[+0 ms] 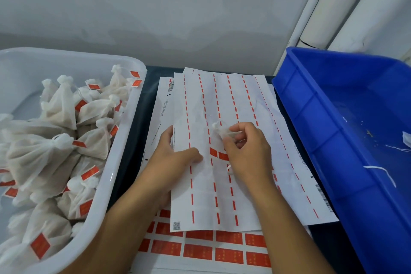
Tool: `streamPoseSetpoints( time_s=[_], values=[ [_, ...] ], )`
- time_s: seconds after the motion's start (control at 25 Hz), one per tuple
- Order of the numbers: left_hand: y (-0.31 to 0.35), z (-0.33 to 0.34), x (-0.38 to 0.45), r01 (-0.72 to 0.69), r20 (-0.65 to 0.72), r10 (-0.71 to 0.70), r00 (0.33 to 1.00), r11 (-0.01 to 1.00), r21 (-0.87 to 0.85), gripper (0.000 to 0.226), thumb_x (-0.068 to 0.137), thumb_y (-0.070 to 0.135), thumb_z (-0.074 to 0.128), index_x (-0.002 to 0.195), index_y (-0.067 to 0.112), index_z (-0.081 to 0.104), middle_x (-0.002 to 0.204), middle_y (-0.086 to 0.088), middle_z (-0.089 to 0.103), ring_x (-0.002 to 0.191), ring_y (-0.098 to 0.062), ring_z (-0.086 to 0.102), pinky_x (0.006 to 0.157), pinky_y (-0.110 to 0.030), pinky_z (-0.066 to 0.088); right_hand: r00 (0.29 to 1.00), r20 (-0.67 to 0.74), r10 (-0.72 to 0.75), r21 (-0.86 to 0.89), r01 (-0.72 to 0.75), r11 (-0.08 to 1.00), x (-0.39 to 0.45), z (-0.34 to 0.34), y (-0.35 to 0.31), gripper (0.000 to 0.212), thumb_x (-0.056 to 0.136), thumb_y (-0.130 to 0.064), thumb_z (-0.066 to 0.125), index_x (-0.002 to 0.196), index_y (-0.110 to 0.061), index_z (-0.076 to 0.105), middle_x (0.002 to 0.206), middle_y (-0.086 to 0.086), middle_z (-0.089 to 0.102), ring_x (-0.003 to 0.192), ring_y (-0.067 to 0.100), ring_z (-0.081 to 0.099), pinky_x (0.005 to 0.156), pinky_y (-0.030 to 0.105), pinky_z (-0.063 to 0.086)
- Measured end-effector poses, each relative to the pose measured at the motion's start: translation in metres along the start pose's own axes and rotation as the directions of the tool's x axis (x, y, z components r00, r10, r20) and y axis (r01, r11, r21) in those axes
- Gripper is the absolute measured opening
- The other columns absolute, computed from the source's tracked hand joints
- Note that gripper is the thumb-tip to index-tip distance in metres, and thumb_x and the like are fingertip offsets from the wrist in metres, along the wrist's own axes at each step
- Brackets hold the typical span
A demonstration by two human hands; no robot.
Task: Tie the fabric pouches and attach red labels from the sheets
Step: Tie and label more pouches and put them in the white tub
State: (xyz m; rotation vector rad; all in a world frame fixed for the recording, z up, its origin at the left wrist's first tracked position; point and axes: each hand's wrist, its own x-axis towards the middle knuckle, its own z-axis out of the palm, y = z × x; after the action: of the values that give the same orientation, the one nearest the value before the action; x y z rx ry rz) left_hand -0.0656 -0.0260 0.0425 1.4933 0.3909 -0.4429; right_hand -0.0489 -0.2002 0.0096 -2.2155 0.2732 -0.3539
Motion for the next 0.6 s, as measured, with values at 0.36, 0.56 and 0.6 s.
streamPoseSetpoints(
  time_s=[0.36,0.56,0.6],
  values=[
    [-0.008,-0.012,0.016,-0.087,-0.046,0.085,0.995,0.995,-0.053,0.037,0.090,0.015,0.067,0.108,0.047,0.058,0.097,0.007,0.076,0.083,-0.025,0.077,0.067,-0.044,0.064,0.938,0.266,-0.223,-0.099,0.257,0.961,-0.031,-0.015,-0.017,0.022,0.089,-0.067,0.055,0.100,-0.048,0.057,0.099,-0.034,0.057,0.086,-0.005,0.062,0.080,0.008,0.046],
    [-0.012,-0.011,0.016,-0.142,0.009,0.142,0.990,0.990,0.012,0.053,0.082,0.027,0.085,0.120,0.046,0.054,0.101,0.008,0.077,0.083,-0.026,0.079,0.067,-0.047,0.065,0.943,0.260,-0.208,-0.045,0.227,0.973,-0.031,-0.013,-0.017,0.043,0.082,-0.073,0.048,0.109,-0.046,0.066,0.098,-0.036,0.057,0.080,-0.011,0.057,0.074,0.000,0.033],
    [-0.012,-0.010,0.016,-0.156,0.012,0.156,0.988,0.988,0.014,0.053,0.082,0.026,0.085,0.120,0.046,0.055,0.101,0.009,0.078,0.083,-0.024,0.079,0.065,-0.045,0.065,0.948,0.248,-0.199,-0.045,0.217,0.975,-0.031,-0.012,-0.016,0.046,0.081,-0.073,0.049,0.111,-0.044,0.069,0.096,-0.036,0.056,0.078,-0.012,0.055,0.072,-0.001,0.031]
  ],
)
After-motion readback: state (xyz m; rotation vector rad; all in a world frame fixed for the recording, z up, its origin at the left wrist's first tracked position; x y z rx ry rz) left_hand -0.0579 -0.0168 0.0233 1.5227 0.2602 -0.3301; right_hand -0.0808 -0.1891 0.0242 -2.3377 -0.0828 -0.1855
